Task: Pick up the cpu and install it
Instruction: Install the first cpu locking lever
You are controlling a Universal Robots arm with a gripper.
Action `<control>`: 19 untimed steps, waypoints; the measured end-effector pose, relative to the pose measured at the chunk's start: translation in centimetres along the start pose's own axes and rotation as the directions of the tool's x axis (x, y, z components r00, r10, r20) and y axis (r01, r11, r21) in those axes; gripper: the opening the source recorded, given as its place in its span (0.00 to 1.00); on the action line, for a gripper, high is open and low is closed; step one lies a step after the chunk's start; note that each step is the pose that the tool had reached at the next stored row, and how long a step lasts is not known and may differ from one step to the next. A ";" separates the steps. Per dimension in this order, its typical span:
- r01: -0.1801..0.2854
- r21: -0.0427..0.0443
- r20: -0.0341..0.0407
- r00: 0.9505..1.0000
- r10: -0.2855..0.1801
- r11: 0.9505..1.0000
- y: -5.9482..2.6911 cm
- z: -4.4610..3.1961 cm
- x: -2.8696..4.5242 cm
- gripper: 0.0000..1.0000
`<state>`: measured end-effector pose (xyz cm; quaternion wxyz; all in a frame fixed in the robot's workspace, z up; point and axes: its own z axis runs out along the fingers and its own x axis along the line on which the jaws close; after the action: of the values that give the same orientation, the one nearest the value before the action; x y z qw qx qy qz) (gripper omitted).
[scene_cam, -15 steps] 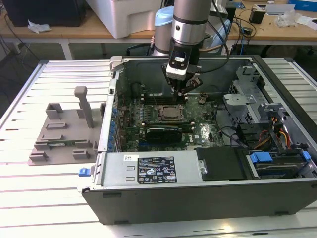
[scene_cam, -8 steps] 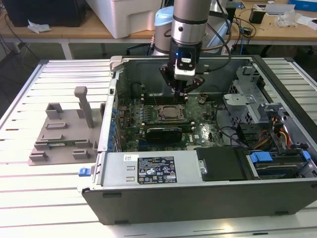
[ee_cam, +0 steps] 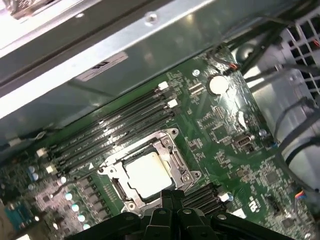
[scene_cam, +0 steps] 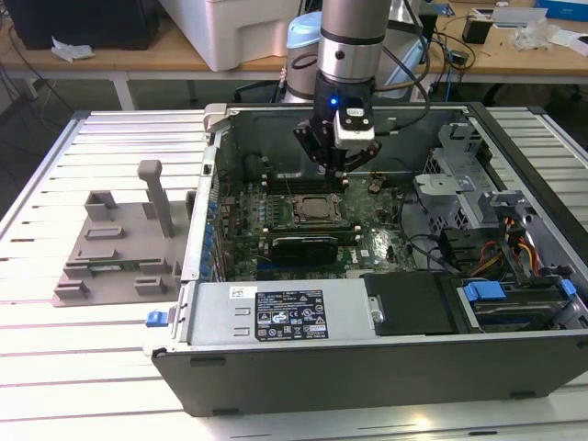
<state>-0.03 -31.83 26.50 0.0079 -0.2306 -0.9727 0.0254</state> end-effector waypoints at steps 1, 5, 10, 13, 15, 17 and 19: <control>0.037 -0.001 0.002 0.999 -0.037 0.999 0.00 0.00 0.00 0.11; 0.109 -0.002 0.005 0.994 -0.109 0.994 0.00 0.00 0.00 0.11; 0.187 -0.004 0.008 0.982 -0.187 0.982 0.00 0.00 0.00 0.11; 0.237 -0.005 0.010 0.972 -0.237 0.972 0.00 0.00 0.00 0.11; 0.274 -0.004 0.012 0.962 -0.274 0.962 0.00 0.00 0.00 0.11; 0.309 -0.004 0.014 0.951 -0.309 0.951 0.00 0.00 0.00 0.11; 0.374 -0.008 0.016 0.927 -0.374 0.927 -0.01 -0.01 0.00 0.11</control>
<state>-0.04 -31.83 26.51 0.0043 -0.0409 -0.9990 0.0199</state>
